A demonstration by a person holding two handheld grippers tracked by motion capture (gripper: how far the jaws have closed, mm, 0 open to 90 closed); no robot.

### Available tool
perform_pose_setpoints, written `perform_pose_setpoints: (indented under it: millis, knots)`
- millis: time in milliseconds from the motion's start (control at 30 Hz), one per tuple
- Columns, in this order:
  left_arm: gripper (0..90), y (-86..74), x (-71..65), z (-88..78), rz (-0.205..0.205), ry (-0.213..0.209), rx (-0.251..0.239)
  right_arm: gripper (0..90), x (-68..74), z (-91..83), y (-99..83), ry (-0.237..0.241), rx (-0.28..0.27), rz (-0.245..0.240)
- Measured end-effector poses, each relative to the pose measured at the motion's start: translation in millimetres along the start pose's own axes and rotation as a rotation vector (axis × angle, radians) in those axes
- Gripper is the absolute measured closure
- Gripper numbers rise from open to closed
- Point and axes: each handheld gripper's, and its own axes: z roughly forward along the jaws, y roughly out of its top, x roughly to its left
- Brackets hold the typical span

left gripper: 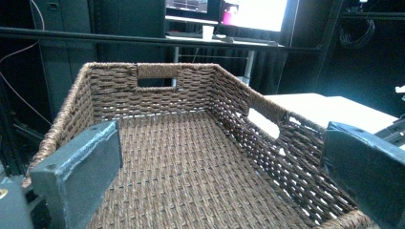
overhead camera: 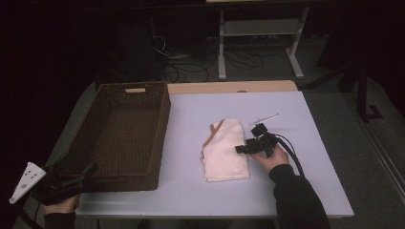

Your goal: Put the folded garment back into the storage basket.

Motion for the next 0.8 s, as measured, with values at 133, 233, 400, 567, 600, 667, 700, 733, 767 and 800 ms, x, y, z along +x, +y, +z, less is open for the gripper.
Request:
perform_pose_setpoints:
  millis: [133,233,400,567,600,667,700,733,767,800]
  knots:
    - [0.0,0.1,-0.1,-0.3,0.000,0.002,-0.004,42.5,5.0,2.8,1.5,-0.012,0.001,-0.009]
    - [0.0,0.0,-0.1,-0.2,0.000,0.000,-0.003,47.5,7.6,4.1,2.1,-0.024,-0.003,-0.003]
    - [0.0,0.1,0.0,-0.1,0.000,-0.001,-0.004,55.4,10.3,5.7,3.6,-0.044,-0.016,0.000]
    - [0.0,0.1,-0.3,0.0,0.001,-0.001,-0.004,64.1,13.0,8.7,5.1,-0.066,-0.009,0.010]
    - [0.0,0.1,-0.2,-0.2,0.001,0.000,-0.005,66.5,13.4,9.0,5.2,-0.067,-0.009,0.010]
    - [0.0,0.3,-0.2,-0.4,0.003,0.002,-0.008,72.5,13.6,9.5,5.6,-0.069,-0.006,0.005]
    - [0.0,0.4,-0.2,-0.5,0.004,0.002,-0.008,80.5,14.0,9.2,6.1,-0.068,-0.006,0.006]
    - [0.0,0.4,-0.3,-0.6,0.004,0.002,-0.008,80.5,14.0,9.2,6.1,-0.068,-0.006,0.006]
    - [0.0,0.3,-0.3,-0.5,0.003,0.002,-0.008,81.8,13.8,9.1,6.3,-0.062,-0.005,0.009]
    - [0.0,0.3,-0.4,-0.5,0.004,0.002,-0.008,82.9,13.8,9.4,6.6,-0.060,-0.002,0.011]
